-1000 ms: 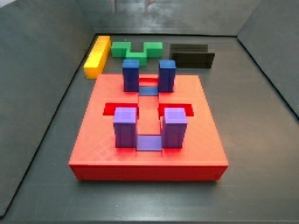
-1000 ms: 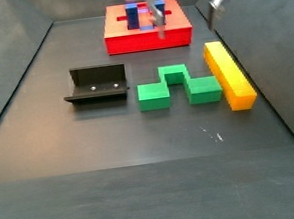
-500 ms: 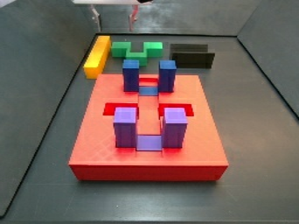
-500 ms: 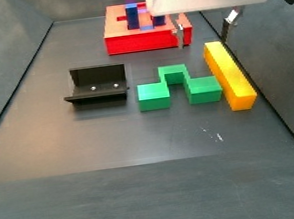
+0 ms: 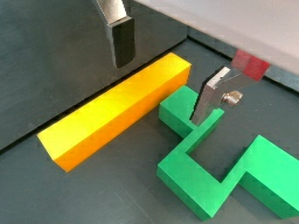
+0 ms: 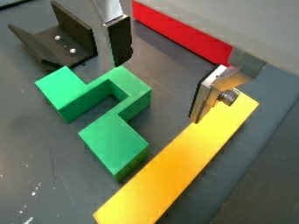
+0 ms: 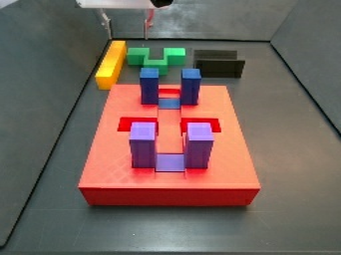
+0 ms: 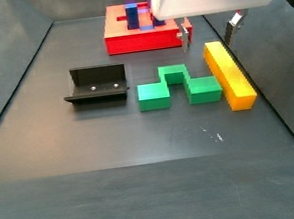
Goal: Pick up the yellow object. Move up. Move to above the board. Insert the yellow object.
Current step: Pick up the yellow object.
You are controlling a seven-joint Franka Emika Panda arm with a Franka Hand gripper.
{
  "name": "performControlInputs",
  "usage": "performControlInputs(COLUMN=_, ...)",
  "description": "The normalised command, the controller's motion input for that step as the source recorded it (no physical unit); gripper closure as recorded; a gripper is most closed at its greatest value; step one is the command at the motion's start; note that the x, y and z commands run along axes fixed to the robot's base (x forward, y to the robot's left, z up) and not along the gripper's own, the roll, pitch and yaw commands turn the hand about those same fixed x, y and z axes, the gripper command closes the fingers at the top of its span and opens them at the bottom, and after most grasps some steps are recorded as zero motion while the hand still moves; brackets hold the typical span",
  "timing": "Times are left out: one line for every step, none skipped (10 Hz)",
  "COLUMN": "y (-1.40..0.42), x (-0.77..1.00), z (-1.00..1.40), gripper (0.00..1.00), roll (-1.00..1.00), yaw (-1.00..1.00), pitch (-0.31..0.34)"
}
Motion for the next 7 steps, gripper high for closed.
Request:
performControlInputs(y=0.00, x=-0.37, z=-0.31, gripper=0.00, roll=0.17, yaw=-0.09, pitch=0.000)
performControlInputs(y=0.00, x=-0.38, z=-0.32, gripper=0.00, roll=0.15, yaw=-0.11, pitch=0.000)
performControlInputs(y=0.00, x=-0.27, z=-0.26, gripper=0.00, roll=0.10, yaw=-0.06, pitch=0.000)
performControlInputs(y=0.00, x=-0.06, z=-0.22, gripper=0.00, roll=0.06, yaw=0.00, pitch=0.000)
performControlInputs(y=0.01, x=0.13, z=-0.24, gripper=0.00, roll=0.02, yaw=0.11, pitch=0.003)
performControlInputs(y=0.06, x=0.17, z=-0.35, gripper=0.00, roll=0.00, yaw=0.17, pitch=0.000)
performControlInputs(y=0.07, x=0.08, z=-0.43, gripper=0.00, roll=0.01, yaw=0.19, pitch=0.000)
